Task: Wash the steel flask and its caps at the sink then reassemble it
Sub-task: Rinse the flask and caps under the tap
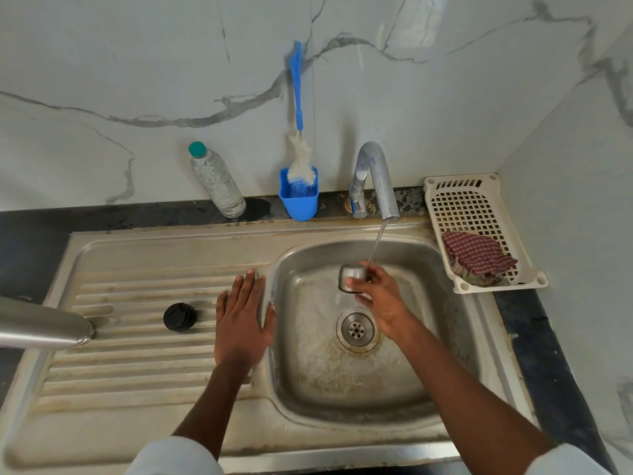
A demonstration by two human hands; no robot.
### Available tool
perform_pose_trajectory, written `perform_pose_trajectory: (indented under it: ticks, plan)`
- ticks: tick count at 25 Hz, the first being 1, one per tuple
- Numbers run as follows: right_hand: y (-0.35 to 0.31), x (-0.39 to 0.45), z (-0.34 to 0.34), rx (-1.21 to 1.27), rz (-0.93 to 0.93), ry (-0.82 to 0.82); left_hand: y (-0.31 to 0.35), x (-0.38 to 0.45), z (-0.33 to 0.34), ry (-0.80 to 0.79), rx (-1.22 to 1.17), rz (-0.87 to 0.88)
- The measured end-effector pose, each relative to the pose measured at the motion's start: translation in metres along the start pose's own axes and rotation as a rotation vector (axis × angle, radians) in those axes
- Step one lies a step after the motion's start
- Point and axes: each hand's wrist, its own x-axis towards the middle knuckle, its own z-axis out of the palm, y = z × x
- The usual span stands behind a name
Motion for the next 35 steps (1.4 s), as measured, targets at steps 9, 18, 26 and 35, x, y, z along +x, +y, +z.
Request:
perform_pose_trajectory:
  ticks: [9,18,26,35]
  plan:
    - [-0.024,-0.010,0.013,0.625,0.140,-0.162,0.001,-0.001,-0.002,0.005,-0.004,-0.002]
    - [-0.032,-0.017,-0.005,-0.246,-0.458,0.036,0.001,0.000,0.000,-0.006,0.011,0.002]
    - [-0.039,-0.019,-0.009,0.788,-0.035,-0.208,0.000,0.000,-0.001,0.001,-0.008,0.007]
    - [-0.033,-0.021,0.006,0.954,0.225,-0.120,0.001,0.001,-0.001,-0.011,0.007,0.007]
